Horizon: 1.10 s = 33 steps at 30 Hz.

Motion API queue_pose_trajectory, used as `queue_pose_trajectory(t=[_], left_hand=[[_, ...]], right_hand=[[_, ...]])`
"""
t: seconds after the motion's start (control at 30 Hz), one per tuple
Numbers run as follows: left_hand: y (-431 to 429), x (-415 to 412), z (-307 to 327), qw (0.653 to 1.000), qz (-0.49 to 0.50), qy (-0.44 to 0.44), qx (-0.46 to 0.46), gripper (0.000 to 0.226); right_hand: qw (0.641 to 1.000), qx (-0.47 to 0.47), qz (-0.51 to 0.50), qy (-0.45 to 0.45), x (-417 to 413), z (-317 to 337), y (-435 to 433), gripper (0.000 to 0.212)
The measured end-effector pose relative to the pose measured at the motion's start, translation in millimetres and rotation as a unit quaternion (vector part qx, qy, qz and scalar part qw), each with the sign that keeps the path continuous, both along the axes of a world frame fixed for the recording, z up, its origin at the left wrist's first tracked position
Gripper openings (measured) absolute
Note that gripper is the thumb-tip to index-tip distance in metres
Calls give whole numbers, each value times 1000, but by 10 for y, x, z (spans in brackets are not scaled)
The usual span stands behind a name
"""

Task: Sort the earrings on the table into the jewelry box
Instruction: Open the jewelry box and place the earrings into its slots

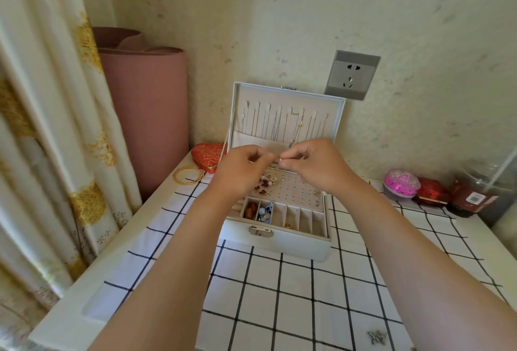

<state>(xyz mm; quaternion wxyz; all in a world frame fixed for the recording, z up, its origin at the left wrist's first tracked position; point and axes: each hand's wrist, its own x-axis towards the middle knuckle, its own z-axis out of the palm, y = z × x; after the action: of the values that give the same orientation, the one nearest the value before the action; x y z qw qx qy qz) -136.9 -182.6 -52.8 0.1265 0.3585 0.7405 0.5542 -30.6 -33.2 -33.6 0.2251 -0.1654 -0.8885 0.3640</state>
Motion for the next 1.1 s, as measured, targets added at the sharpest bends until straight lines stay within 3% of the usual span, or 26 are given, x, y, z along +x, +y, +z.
queue_pose_trajectory(t=[0.1, 0.23, 0.37, 0.5, 0.8, 0.93, 1.1], left_hand=[[3, -37, -99, 986, 1, 129, -106, 14], [19, -63, -180, 964, -24, 199, -175, 24], [24, -76, -197, 958, -40, 200, -201, 37], [36, -84, -205, 959, -44, 204, -194, 35], [36, -87, -232, 959, -54, 208, -183, 38], [44, -78, -219, 955, -63, 222, -187, 35], [41, -74, -220, 958, -66, 211, -181, 35]], right_hand=[[993, 89, -8, -83, 37, -58, 44, 8], [983, 140, -15, -118, 28, -115, 31, 10], [972, 197, -11, -129, -2, -145, -11, 6], [966, 232, -14, -112, -12, -175, -29, 4], [967, 212, 15, -142, -2, -148, -16, 4], [974, 139, 43, -176, 16, -67, 8, 13], [970, 148, 37, -187, 26, -95, 15, 28]])
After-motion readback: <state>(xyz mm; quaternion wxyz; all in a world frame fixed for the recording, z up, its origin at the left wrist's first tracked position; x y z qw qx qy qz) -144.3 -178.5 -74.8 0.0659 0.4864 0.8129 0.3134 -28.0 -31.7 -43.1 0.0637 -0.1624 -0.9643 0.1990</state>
